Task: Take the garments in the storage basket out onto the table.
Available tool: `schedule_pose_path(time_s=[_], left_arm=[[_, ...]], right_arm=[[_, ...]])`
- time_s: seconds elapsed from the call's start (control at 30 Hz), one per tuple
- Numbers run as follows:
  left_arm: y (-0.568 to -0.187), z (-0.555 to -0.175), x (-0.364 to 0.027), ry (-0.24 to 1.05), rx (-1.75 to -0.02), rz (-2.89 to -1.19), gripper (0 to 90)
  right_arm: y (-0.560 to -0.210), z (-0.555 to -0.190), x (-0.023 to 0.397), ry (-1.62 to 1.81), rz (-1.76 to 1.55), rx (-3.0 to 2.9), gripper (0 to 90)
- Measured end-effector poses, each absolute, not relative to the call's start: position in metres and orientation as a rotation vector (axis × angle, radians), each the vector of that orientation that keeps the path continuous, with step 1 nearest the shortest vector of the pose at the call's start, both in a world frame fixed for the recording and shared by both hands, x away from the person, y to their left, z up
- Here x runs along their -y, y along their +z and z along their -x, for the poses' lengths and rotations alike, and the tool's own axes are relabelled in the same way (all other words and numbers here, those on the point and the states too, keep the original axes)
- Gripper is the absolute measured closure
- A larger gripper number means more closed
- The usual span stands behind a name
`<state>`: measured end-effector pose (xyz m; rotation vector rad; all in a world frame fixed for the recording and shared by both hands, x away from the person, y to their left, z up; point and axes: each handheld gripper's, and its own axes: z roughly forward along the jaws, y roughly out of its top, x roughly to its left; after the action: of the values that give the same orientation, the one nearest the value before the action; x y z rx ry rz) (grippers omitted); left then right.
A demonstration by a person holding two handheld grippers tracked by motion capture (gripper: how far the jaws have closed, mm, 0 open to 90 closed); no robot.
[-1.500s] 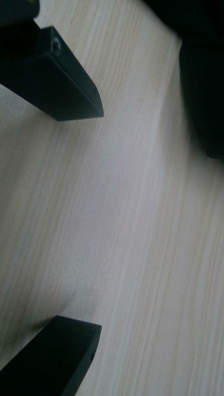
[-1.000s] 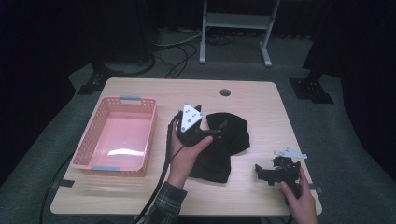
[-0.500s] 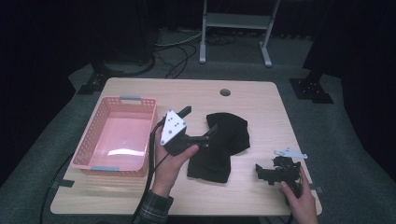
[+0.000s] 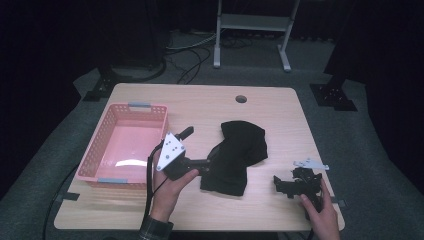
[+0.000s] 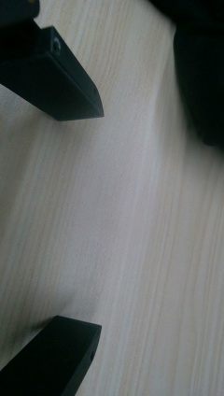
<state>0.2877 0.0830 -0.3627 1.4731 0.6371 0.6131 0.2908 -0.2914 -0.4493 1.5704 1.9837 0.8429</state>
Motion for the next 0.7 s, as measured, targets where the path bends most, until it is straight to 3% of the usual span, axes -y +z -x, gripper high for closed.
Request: schedule_pose_path(time_s=[0.7], left_arm=[[-0.429,-0.276,-0.094,0.566,-0.685,-1.517,2.5]], right_arm=[[-0.449,-0.291,0.291,0.845,-1.573,-1.982,0.0]])
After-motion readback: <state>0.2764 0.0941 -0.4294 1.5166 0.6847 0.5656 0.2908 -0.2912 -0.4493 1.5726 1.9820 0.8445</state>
